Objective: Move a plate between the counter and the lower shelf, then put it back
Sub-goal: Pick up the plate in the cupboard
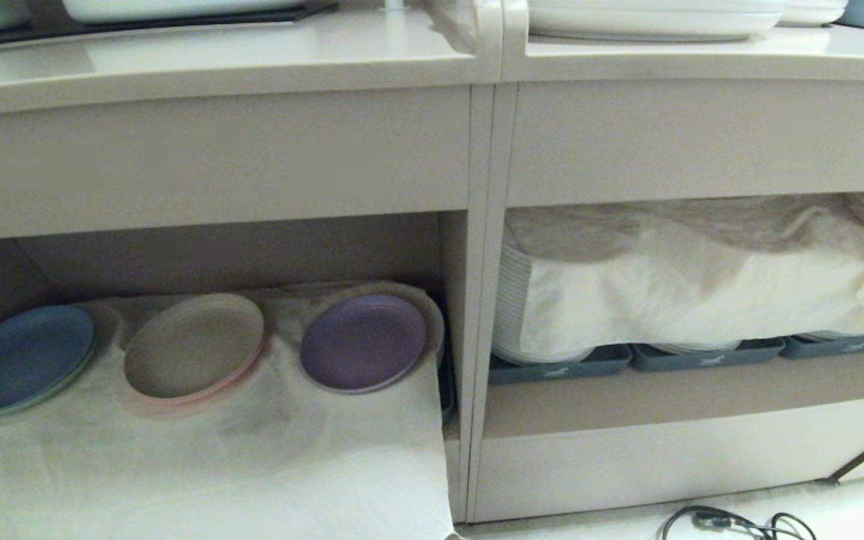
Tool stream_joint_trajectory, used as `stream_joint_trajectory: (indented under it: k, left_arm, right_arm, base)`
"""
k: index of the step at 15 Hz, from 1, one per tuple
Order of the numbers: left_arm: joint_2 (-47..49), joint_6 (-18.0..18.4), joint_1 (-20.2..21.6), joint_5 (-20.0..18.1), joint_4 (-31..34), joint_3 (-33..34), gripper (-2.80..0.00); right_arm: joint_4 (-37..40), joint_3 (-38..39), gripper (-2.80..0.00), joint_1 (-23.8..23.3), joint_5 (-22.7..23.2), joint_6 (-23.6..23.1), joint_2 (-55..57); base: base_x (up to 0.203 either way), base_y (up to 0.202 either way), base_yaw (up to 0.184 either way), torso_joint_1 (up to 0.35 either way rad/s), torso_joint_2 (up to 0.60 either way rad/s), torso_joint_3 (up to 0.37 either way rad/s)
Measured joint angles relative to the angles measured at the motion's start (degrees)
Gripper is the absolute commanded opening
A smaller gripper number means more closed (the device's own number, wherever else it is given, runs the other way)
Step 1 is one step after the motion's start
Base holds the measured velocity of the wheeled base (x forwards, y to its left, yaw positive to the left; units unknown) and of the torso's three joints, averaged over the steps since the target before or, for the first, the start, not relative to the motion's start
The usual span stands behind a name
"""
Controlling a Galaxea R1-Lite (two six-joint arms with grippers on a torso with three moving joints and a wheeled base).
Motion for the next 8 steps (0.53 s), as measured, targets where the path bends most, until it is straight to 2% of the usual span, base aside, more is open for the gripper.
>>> stream_joint_trajectory:
  k: [8]
  left_arm:
    - [0.0, -0.2, 0.0, 0.0, 0.6, -1.4, -2.80]
  right_arm:
    - [0.0, 0.0, -2.80, 0.0, 0.0, 0.0, 0.0]
  base:
    - [0.000, 0.000, 0.000, 0.000, 0.00, 0.000]
